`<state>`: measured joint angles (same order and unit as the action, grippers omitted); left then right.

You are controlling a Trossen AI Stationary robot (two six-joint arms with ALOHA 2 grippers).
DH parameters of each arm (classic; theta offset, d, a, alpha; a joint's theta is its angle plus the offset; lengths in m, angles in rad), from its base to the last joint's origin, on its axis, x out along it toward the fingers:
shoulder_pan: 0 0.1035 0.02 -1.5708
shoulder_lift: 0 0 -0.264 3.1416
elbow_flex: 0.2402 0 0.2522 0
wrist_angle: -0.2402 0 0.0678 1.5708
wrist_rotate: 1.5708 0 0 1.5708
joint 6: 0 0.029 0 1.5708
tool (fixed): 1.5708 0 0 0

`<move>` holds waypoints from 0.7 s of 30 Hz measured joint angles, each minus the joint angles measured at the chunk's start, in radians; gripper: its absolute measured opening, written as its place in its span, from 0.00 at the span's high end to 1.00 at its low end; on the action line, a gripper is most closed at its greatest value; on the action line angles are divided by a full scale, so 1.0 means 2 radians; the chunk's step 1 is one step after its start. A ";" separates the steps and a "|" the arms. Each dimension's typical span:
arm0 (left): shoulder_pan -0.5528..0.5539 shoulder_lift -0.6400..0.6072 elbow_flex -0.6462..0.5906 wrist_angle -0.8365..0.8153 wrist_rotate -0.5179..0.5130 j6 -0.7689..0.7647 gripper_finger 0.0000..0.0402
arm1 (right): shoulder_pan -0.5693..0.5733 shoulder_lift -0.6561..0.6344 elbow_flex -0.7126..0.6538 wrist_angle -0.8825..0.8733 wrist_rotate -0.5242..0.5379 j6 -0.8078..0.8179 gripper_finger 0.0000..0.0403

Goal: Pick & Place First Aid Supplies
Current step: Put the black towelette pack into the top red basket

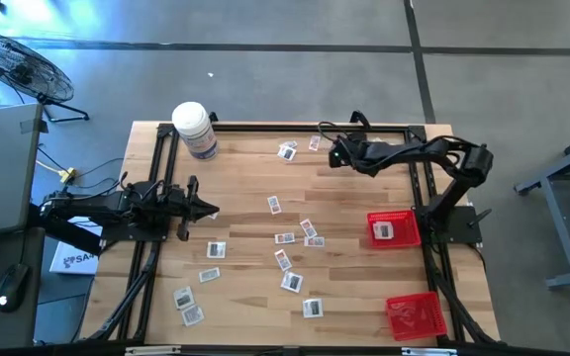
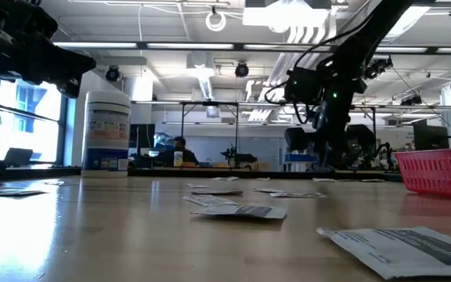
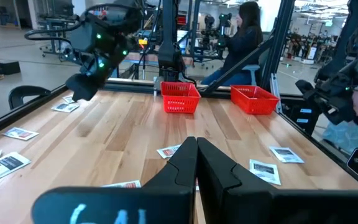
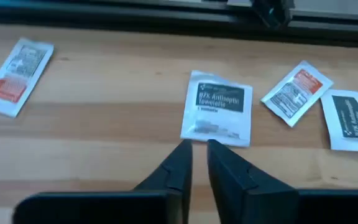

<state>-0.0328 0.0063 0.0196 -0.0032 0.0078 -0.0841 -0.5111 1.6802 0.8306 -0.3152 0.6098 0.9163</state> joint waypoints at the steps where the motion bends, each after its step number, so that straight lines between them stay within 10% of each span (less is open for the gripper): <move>1: 0.000 0.000 0.000 0.000 0.000 0.000 1.00 | 0.000 0.000 -0.008 0.016 0.002 0.000 0.94; 21: 0.000 0.000 0.000 0.000 0.000 0.000 1.00 | -0.012 0.091 -0.002 0.104 0.057 -0.015 1.00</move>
<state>-0.0329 0.0063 0.0196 -0.0032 0.0078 -0.0839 -0.5351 1.8618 0.8261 -0.1076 0.7241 0.8861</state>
